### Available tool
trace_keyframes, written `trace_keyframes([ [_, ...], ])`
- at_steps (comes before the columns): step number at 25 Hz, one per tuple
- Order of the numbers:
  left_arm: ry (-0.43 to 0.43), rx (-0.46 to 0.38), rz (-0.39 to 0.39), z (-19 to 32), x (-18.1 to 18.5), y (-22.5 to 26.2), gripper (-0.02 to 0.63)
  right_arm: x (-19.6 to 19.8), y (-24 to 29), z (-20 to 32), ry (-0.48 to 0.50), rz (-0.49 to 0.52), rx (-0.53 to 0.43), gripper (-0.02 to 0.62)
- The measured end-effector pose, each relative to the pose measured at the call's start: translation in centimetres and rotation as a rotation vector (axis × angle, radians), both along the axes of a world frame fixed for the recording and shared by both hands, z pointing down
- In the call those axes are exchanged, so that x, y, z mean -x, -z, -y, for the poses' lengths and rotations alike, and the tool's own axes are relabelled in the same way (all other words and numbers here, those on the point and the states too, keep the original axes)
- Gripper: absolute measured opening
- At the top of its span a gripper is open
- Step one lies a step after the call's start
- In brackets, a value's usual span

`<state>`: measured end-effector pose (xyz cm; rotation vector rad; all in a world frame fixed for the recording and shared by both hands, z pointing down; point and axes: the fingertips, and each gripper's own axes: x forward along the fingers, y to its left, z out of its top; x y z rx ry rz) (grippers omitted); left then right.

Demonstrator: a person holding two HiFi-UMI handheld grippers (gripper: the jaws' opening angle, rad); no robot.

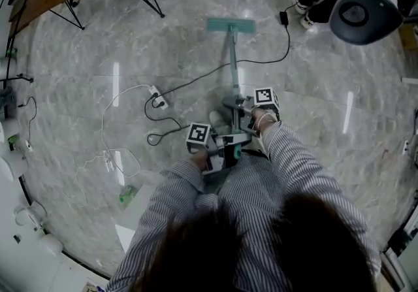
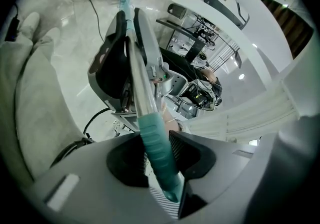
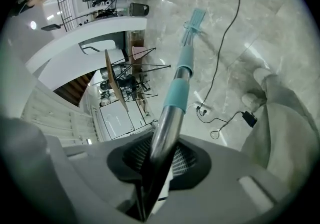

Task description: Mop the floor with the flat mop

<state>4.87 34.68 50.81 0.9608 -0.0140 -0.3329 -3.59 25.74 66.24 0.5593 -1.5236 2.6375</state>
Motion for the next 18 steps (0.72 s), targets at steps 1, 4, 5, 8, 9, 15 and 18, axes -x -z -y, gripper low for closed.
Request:
trace_keyframes([
  [1,-0.004,0.003,0.001,0.1,0.2,-0.3,0.114,0.2,-0.3,0.0,0.007,-0.001,0.002,0.084],
  [4,-0.024,0.000,0.007,-0.1,0.3,-0.7,0.114,0.5,-0.1,-0.1,0.018,-0.002,0.022,0.083],
  [5,-0.031,-0.003,0.010,-0.3,0.1,-0.6,0.114,0.4,0.1,-0.3,0.025,-0.001,0.021,0.083],
  [8,-0.055,-0.007,0.019,-0.8,-0.6,-0.2,0.114,-0.2,0.5,-0.7,0.040,0.002,0.018,0.081],
  [9,-0.066,-0.007,0.020,-0.9,-0.7,-0.3,0.114,-0.3,0.2,-0.7,0.044,0.003,0.015,0.080],
  [15,-0.118,-0.011,0.024,-1.4,-1.4,-0.6,0.112,-0.7,0.4,-0.9,0.039,0.011,0.018,0.078],
  [18,-0.134,-0.010,0.019,-1.4,-1.5,-0.6,0.112,-0.7,0.2,-0.8,0.032,0.015,0.013,0.078],
])
